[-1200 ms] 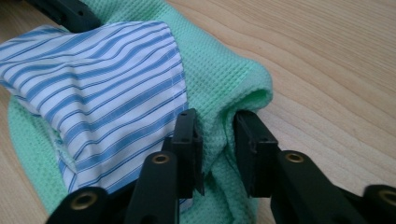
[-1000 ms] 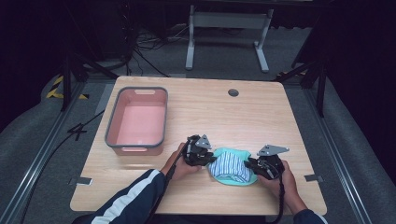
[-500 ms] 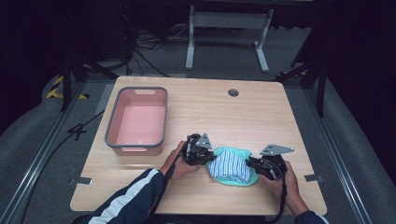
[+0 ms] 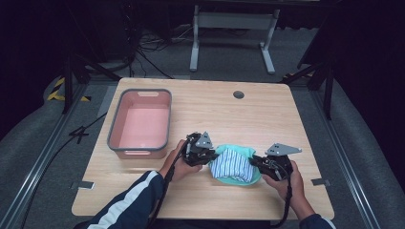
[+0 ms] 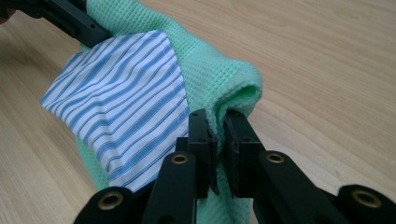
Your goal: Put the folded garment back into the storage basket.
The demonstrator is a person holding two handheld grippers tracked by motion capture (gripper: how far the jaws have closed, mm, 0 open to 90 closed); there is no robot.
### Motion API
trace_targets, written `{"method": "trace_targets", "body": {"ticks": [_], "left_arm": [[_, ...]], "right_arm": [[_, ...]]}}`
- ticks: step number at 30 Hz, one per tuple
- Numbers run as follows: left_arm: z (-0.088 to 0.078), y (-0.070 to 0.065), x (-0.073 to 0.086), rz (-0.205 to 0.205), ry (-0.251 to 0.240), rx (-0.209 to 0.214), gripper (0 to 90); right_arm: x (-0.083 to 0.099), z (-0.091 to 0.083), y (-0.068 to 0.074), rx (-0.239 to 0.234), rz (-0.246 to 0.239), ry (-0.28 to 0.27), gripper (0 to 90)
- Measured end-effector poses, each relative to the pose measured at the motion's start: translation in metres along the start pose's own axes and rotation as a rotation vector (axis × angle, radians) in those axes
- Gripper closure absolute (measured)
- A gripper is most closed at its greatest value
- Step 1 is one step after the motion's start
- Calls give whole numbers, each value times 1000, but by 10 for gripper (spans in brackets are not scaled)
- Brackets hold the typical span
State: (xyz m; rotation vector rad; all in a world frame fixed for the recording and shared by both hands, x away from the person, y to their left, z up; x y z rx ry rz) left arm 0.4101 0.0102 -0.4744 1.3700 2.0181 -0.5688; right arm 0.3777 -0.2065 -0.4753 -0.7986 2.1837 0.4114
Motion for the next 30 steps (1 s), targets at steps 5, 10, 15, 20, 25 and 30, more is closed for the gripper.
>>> {"method": "trace_targets", "body": {"ticks": [5, 10, 15, 20, 25, 30], "left_arm": [[-10, 2, -3, 11, -13, -26, 831], [-23, 8, -7, 12, -40, -46, 830], [-37, 13, -9, 7, -62, -74, 831], [-50, 17, -10, 3, -79, -85, 831], [-61, 21, -9, -14, -93, -102, 831], [-72, 27, -7, -35, -108, -116, 831]], "right_arm": [[-12, -1, 5, -2, -8, -22, 819], [-23, -2, 9, -1, -20, -43, 819], [-34, -1, 14, -6, -31, -60, 819], [-43, 2, 20, -12, -48, -64, 819], [-54, 1, 26, -20, -50, -81, 819], [-69, 0, 33, -22, -72, -95, 820]]}}
Point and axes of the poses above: each handheld gripper's, and its own axes: z roughly forward along the jaws, x roughly out of its underside, y roughly to its left, the point moved 6 cm from there along z, roughly forward along the jaws, and after that the axes turned 2 degrees about y, right-handed, at the moved point
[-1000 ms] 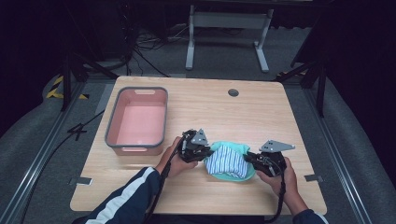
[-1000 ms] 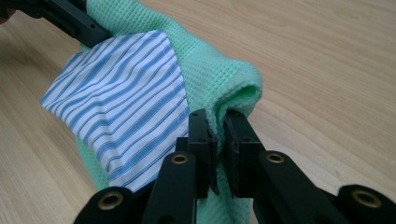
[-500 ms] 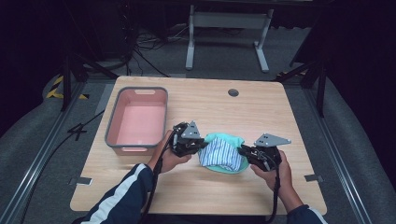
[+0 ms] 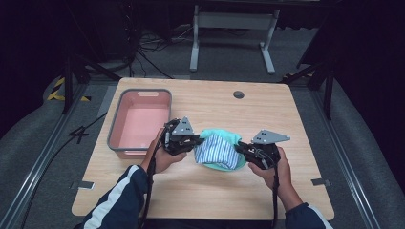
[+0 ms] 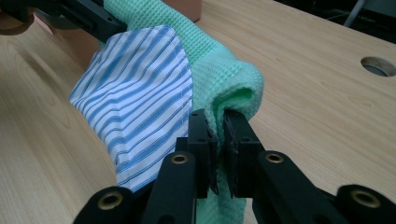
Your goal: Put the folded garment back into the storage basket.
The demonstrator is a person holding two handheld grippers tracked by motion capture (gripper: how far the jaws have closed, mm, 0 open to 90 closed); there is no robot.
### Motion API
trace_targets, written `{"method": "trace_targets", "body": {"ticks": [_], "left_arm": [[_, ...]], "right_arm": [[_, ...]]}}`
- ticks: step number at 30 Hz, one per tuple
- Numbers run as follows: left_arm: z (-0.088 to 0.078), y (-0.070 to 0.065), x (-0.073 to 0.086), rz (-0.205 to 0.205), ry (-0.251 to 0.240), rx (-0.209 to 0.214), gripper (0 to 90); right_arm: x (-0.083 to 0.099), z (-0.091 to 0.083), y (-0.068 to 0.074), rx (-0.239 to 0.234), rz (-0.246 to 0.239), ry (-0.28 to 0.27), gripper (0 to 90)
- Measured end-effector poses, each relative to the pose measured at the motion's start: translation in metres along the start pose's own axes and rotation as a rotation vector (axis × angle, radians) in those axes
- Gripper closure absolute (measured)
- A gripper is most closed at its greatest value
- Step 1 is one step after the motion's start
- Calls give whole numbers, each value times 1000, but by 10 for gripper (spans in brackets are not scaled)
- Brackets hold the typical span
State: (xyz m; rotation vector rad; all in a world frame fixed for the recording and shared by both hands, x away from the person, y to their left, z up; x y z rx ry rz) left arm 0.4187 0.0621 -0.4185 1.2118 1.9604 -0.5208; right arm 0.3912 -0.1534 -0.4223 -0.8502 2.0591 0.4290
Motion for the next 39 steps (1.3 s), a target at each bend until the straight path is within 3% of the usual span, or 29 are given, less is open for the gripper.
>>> {"method": "trace_targets", "body": {"ticks": [12, 22, 32, 39], "left_arm": [[-26, 17, -2, -28, -37, -56, 830], [-59, 40, 0, -52, -78, -113, 830], [-99, 64, 14, -109, -113, -182, 831], [-115, 74, 25, -133, -106, -226, 830]], "right_arm": [[-35, 3, 8, -10, -39, -25, 820], [-70, 17, 21, -35, -68, -42, 820], [-106, 35, 43, -72, -107, -61, 820], [-126, 54, 58, -99, -123, -65, 820]]}}
Point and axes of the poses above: each handheld gripper's, and its own axes: z roughly forward along the jaws, x roughly out of its underside, y roughly to its left, the point moved 6 cm from there along z, roughly forward along the jaws, and after that the axes turned 2 degrees about y, right-handed, at the moved point
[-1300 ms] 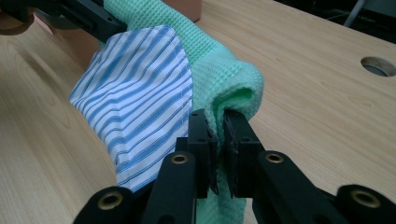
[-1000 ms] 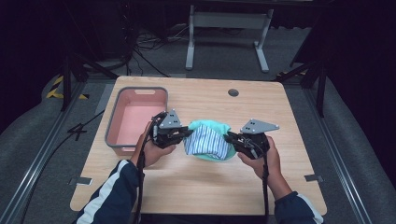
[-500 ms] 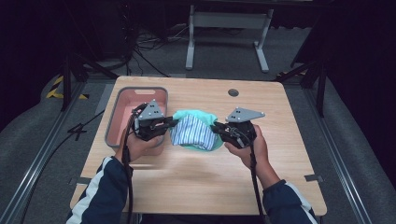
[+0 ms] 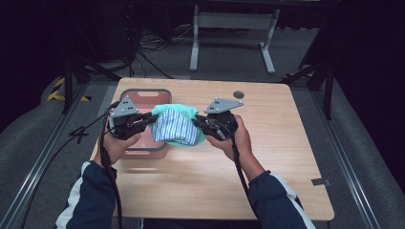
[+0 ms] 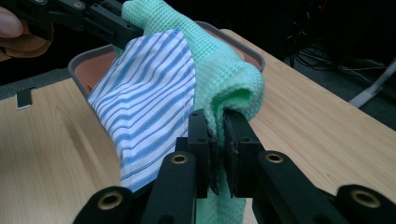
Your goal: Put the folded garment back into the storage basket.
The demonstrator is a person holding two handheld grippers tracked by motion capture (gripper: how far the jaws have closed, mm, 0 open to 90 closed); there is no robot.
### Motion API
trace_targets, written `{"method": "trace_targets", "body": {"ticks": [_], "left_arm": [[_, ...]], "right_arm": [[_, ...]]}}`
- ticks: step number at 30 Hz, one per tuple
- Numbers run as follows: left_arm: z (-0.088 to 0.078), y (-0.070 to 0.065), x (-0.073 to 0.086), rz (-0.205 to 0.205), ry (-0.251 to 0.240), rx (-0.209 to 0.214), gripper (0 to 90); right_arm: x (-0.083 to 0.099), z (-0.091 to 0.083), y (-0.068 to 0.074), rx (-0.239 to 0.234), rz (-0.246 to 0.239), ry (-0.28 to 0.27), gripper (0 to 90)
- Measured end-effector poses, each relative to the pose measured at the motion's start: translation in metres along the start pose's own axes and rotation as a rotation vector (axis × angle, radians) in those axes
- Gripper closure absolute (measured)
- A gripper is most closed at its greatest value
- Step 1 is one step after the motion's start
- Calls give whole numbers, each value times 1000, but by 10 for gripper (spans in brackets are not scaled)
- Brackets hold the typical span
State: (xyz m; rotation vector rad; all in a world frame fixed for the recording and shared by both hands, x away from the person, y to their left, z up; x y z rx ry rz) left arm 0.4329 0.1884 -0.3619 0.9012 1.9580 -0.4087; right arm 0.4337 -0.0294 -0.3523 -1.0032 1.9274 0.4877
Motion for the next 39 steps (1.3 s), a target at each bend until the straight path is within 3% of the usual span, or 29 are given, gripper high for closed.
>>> {"method": "trace_targets", "body": {"ticks": [17, 23, 31, 33, 39], "left_arm": [[-36, 37, 25, -50, 4, -153, 830], [-41, 54, 40, -102, 18, -183, 830], [-40, 68, 52, -129, 38, -209, 830], [-35, 73, 57, -122, 68, -224, 830], [-29, 78, 64, -124, 94, -237, 829]], "right_arm": [[-29, 51, 25, -76, -30, -1, 819], [-37, 73, 36, -97, -39, 17, 819], [-37, 108, 40, -115, -28, 52, 819], [-36, 116, 41, -114, -26, 64, 819], [-34, 130, 43, -103, -29, 86, 818]]}}
Point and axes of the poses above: each handheld gripper's, and its own axes: z roughly forward along the jaws, x roughly out of its underside, y roughly to its left, the point moved 6 cm from there along z, roughly forward along the jaws, and after that the axes turned 2 degrees about y, right-handed, at the moved point
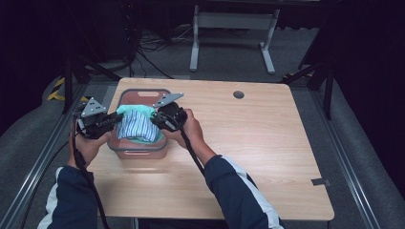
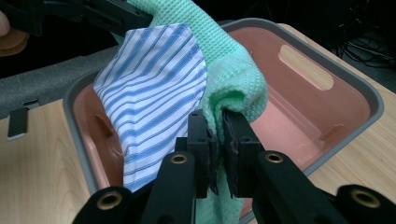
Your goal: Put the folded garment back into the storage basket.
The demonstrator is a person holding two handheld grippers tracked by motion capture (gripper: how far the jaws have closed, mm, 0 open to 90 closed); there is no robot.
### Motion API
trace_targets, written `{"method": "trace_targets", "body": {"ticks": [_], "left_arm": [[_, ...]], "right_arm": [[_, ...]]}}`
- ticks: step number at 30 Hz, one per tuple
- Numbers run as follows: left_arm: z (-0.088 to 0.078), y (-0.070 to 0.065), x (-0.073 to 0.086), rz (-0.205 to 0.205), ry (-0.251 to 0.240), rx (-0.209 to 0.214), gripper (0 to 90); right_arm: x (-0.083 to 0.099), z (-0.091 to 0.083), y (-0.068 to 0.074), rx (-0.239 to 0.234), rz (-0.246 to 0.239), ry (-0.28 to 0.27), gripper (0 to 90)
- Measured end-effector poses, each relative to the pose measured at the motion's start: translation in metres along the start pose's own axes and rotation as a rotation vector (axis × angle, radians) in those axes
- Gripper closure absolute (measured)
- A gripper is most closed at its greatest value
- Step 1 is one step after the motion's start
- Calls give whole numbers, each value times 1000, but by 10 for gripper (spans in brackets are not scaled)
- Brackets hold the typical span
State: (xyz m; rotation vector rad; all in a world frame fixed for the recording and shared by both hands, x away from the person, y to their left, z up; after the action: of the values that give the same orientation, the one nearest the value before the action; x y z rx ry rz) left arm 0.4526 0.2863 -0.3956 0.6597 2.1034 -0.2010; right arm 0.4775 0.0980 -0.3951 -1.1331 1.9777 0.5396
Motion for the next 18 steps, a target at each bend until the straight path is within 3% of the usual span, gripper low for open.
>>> {"method": "trace_targets", "body": {"ticks": [10, 12, 18], "left_arm": [[13, 0, 7, 18, 41, -40, 825], [16, -2, 9, 37, 62, -57, 823], [20, -3, 9, 45, 70, -65, 819]], "right_arm": [[9, 15, -5, -1, 21, 31, 813], [10, 17, -6, 4, 29, 40, 810], [14, 23, -8, 9, 31, 54, 800]]}}
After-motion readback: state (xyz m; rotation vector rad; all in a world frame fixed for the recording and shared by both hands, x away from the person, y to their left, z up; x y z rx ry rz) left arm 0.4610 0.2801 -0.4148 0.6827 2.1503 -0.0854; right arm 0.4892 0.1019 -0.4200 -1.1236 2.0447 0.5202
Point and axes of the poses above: each handheld gripper's, and its own axes: z roughly forward along the jaws, x roughly out of its underside, y roughly to its left, the point moved 6 cm from there along z, roughly forward along the jaws, and after that the axes turned 2 degrees about y, right-handed, at the moved point
